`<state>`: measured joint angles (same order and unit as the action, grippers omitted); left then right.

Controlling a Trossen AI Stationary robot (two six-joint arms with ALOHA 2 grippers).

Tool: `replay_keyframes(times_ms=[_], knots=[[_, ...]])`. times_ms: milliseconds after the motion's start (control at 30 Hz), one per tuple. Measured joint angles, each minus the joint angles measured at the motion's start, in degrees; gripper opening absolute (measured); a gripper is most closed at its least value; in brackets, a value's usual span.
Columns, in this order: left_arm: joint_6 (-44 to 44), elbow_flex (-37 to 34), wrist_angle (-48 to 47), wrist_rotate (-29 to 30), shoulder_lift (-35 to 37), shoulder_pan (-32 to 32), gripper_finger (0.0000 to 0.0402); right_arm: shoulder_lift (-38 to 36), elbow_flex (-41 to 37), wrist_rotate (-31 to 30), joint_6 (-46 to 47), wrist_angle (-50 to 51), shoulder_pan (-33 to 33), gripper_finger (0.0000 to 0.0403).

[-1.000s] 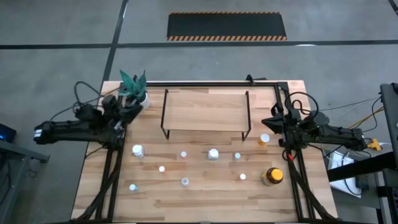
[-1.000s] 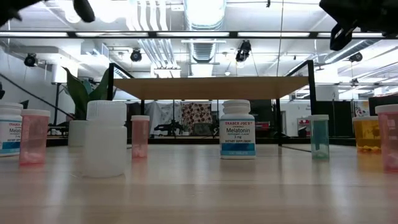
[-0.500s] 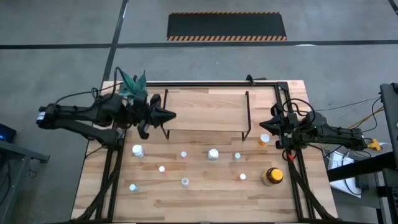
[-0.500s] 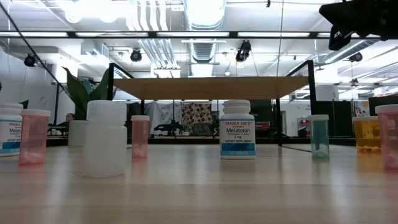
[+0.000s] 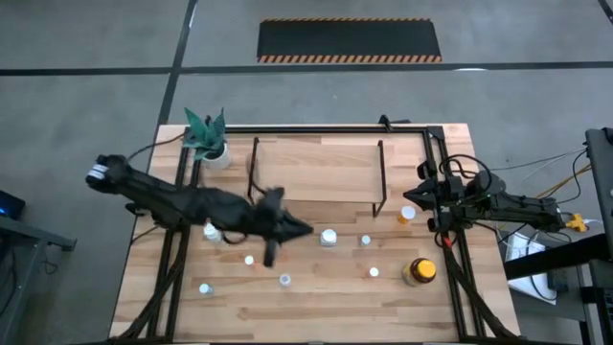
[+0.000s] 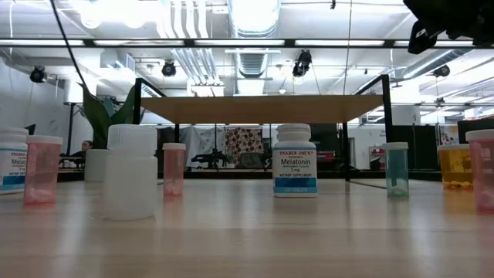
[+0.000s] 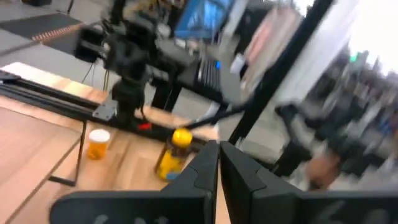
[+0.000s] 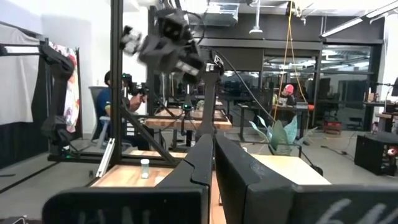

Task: Pick and place medicine bottles onto shelf by color
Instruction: Put the right white medicine bottle on the shelf

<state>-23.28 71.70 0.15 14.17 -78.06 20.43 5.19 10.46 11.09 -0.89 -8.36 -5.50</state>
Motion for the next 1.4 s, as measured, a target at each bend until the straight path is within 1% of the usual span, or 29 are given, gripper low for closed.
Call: replay_keyframes(times_ms=[100,300,400,533,567,700,800,900,1000,1100,1167,1233,1400], knots=[[6.03,2.48,0.43,0.07,-5.24,1.46,0.0,0.0,0.51,0.02,-0.61,-0.06,0.0,0.0009],[12.44,7.66,0.12,0.82,-15.42,1.68,0.0,0.0,1.25,0.02,-0.68,0.52,0.0,0.0009],[14.86,9.09,-2.27,2.9,-19.66,1.69,0.0,0.0,1.29,0.02,-0.77,0.79,0.0,0.0009],[14.41,9.78,-10.35,9.37,-24.76,1.64,0.0004,0.0,1.27,0.01,-0.79,0.86,0.0,0.0009],[14.19,9.54,-11.47,9.95,-26.01,1.62,0.0009,0.0,1.25,0.01,-0.74,0.89,0.0,0.0009],[10.73,9.25,-14.26,9.52,-30.4,0.62,0.0048,0.0,1.2,0.0,-0.68,1.79,0.0,0.0009],[9.09,9.26,-14.43,7.53,-31.29,-0.7,0.0092,0.06,1.18,-0.02,-0.66,2.21,0.0,0.0009],[8.93,8.94,-13.72,7.45,-31.02,-2.44,0.0143,0.07,1.18,0.0,-0.69,2.19,0.0,0.0009],[8.58,8.32,-14.15,9.16,-31.46,-3.88,0.0193,0.07,1.18,0.02,-0.68,2.21,0.0,0.0009],[8.68,7.68,-14.02,10.21,-31.52,-4.46,0.0232,0.07,1.16,0.0,-0.67,2.61,0.0,0.0009],[8.58,7.39,-13.79,10.21,-31.52,-4.68,0.0249,0.07,1.16,0.0,-0.65,3.26,0.0,0.0009],[8.58,7.28,-14.15,10.19,-31.52,-4.7,0.0258,0.07,1.16,0.0,-0.7,3.82,0.0,0.0009],[7.71,6.87,-13.86,10.19,-31.52,-4.78,0.026,0.09,1.16,-0.09,-0.65,4.17,0.0,0.0009]])
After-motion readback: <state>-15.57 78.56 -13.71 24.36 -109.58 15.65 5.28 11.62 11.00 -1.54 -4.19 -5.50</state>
